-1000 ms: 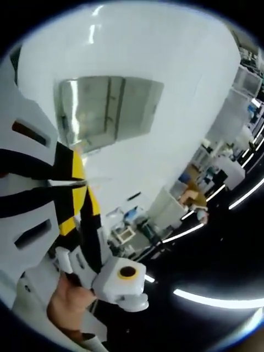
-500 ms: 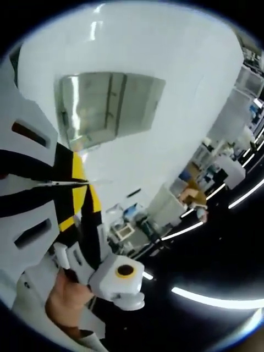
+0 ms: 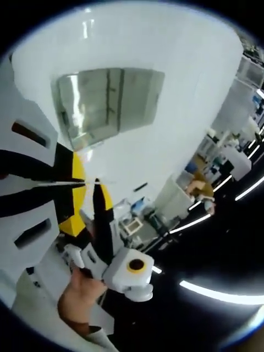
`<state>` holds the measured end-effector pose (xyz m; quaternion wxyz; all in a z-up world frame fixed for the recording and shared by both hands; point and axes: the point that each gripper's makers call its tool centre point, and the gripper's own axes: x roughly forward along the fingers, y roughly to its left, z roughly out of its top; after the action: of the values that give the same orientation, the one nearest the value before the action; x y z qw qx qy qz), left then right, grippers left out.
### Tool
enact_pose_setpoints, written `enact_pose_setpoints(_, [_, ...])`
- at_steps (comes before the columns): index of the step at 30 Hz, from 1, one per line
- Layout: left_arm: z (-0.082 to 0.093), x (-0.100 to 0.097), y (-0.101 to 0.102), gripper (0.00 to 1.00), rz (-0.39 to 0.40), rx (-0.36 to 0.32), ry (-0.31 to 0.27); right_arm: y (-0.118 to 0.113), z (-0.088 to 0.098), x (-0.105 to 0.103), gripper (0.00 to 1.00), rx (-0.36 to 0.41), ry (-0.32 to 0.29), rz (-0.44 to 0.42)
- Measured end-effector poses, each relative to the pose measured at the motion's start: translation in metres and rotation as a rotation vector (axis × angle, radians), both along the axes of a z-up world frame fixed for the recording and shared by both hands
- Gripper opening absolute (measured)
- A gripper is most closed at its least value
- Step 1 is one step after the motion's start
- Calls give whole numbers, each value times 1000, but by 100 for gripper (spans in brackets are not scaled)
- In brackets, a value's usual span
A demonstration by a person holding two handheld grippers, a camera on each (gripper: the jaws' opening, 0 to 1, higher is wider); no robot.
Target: Insert the divider into the dual guide fixture by aligning both edges with the guide slots and pushing it downward to the bottom, including one-sided entry, uneven engagement, binding, and posture correction.
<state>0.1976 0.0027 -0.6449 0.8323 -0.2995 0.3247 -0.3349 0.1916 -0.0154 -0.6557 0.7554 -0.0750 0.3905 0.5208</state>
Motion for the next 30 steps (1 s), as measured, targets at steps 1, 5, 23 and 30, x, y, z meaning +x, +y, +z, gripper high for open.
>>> enact_pose_setpoints(1, [1,0,0,0,-10,2,-3,-1,0,0,33,2,1,3])
enact_pose_setpoints(5, [2,-1,0,0,-48,13,-13,-2,0,0,33,20,9,33])
enact_pose_setpoints(23, [11,-4,-5,0,-207,30,-78,-4,-5,-12,36,113,58,223])
enact_pose_setpoints(30, [16,-7,-11,0,-268,13,-93,-6,-10,-15,34,148,91,260])
